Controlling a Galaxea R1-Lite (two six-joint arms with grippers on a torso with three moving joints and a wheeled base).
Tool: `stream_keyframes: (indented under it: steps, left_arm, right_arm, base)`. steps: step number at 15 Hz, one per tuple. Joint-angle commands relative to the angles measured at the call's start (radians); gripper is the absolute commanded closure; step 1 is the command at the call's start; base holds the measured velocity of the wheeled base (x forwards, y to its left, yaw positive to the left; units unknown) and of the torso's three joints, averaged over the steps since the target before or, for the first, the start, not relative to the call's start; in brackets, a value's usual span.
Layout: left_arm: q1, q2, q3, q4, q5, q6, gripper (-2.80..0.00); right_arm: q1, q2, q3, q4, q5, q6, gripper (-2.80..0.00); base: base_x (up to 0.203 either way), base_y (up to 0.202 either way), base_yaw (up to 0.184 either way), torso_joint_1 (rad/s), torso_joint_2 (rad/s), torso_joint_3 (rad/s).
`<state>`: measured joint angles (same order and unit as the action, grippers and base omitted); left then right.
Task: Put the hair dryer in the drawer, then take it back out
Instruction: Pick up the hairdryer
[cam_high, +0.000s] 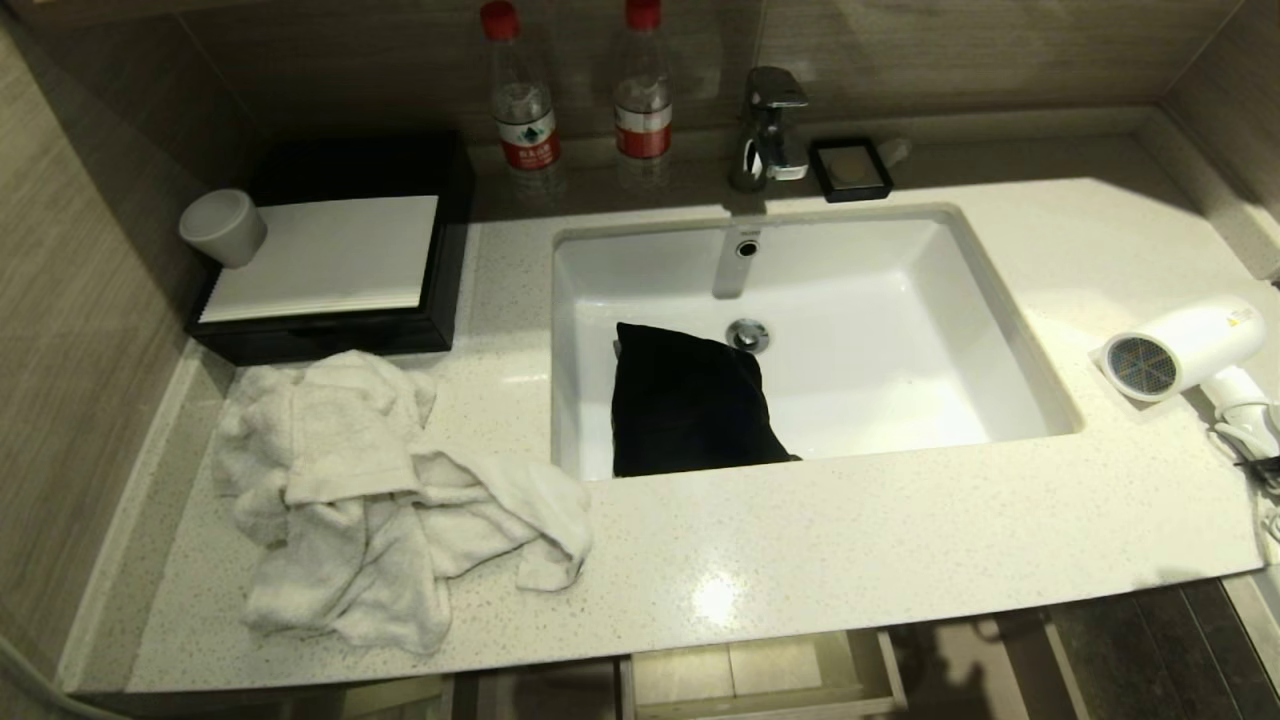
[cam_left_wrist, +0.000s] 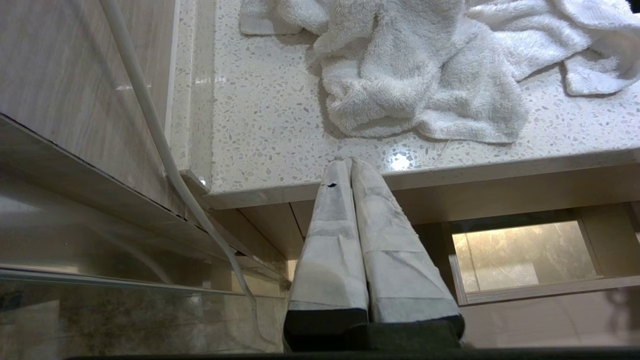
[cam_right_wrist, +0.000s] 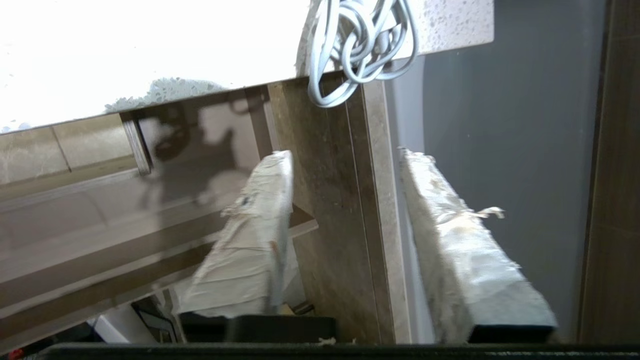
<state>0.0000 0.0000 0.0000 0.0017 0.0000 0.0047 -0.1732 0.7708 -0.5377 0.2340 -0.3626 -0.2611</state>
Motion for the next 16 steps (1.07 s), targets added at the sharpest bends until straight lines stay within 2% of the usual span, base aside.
stream_keyframes:
  steps: [1,5,8,11,16]
  left_arm:
    - [0.0,0.0,0.002,0.0,0.0,0.0,0.0]
    - [0.0,0.0,0.001,0.0,0.0,0.0,0.0]
    - [0.0,0.0,0.002,0.0,0.0,0.0,0.0]
    - [0.0,0.0,0.002,0.0,0.0,0.0,0.0]
    - [0.0,0.0,0.0,0.0,0.0,0.0,0.0]
  right_arm:
    - [-0.002,0.069,-0.001,-0.011,0.006,0.001,-2.8]
    - [-0.005,0.179,0.027,-0.127,0.055,0.077,-2.8]
    - [-0.059,0.276,0.026,-0.165,0.106,0.123,-2.8]
    - [-0.118,0.331,0.023,-0.214,0.13,0.113,-2.8]
    - [-0.266,0.425,0.016,-0.401,0.129,0.011,-2.8]
  base:
    - [0.0,0.0,0.0,0.0,0.0,0.0]
    - [0.0,0.0,0.0,0.0,0.0,0.0]
    - [0.0,0.0,0.0,0.0,0.0,0.0]
    - [0.0,0.0,0.0,0.0,0.0,0.0]
    - [0.0,0.0,0.0,0.0,0.0,0.0]
